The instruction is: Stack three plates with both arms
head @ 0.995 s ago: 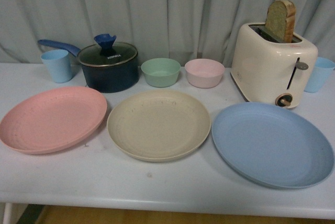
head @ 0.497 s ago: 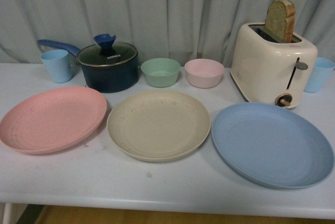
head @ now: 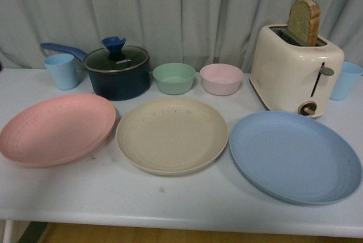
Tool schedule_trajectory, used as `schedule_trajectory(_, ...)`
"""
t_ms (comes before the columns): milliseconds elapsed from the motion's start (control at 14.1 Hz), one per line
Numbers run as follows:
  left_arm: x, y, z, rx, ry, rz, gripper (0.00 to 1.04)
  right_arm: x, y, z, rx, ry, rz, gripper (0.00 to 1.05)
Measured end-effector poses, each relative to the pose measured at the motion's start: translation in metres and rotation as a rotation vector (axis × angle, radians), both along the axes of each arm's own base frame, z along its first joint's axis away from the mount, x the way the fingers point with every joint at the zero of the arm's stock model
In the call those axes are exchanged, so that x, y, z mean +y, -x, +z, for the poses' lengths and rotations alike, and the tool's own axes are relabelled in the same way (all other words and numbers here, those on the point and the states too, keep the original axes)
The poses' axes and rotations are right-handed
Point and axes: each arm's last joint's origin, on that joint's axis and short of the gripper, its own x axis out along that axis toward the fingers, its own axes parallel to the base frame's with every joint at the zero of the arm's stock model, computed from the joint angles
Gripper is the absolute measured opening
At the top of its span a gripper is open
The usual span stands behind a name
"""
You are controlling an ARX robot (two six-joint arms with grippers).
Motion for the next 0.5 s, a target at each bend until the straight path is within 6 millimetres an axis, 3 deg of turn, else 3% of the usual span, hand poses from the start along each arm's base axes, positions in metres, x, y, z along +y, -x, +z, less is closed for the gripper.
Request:
schedule_trajectory(142, 0.009, -0.071, -0.031, 0.170, 0.003, 0.010, 0.98, 0.000, 0.000, 0.000, 0.000, 0.000, 0.000, 0.98)
schedule_trajectory(284, 0.028, -0.120, -0.060, 0.273, 0.006, 0.065, 0.98, 0.000, 0.000, 0.000, 0.000, 0.000, 0.000, 0.98)
schedule_trajectory(497, 0.061, -0.160, -0.087, 0.337, -0.006, 0.156, 0.98, 0.000, 0.000, 0.000, 0.000, 0.000, 0.000, 0.98)
